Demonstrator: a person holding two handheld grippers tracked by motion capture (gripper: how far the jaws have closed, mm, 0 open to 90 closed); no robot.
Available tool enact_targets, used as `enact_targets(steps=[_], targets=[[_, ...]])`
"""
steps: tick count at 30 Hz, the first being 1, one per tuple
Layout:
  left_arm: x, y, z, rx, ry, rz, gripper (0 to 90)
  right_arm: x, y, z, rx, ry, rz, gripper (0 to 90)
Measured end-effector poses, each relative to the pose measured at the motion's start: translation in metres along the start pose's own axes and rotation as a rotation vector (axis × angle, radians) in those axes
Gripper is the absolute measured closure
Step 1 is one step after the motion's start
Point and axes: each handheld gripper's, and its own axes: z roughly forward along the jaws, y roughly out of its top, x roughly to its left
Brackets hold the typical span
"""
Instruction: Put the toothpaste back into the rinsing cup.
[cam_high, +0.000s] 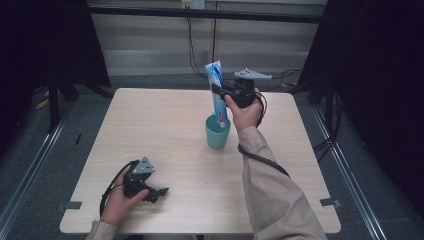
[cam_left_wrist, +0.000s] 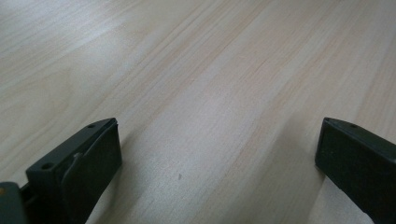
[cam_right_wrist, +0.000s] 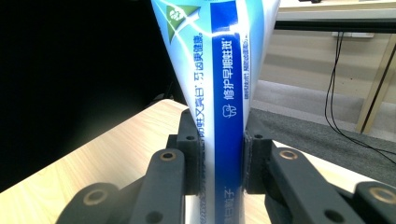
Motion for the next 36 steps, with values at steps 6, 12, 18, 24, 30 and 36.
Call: enact_targets(steps=[6,12,18,24,30,36], targets=[[0.0,0.0,0.0,0.0,0.0,0.0,0.1,0.0,-0.003,0.0,0.0,-0.005,-0.005,73.7],[0.0,0.0,0.0,0.0,0.0,0.0,0.1,-0.001,-0.01,0.001,0.0,0.0,-0.004,73.6],[0.0,0.0,0.0,-0.005,0.003,-0.002,0.1,-0.002,-0.016,0.003,-0.002,-0.006,0.004,73.5],[0.0,0.0,0.0,-0.005,0.004,-0.001,0.1,-0.001,-0.02,0.004,0.011,-0.003,-0.003,73.4],[0.0,0.0,0.0,-0.005,0.003,-0.001,0.1,-0.002,-0.027,0.005,0.023,-0.005,0.001,73.4],[0.0,0.0,0.0,-0.003,0.002,-0.001,0.1,-0.003,-0.032,0.005,0.032,-0.006,0.002,73.2]])
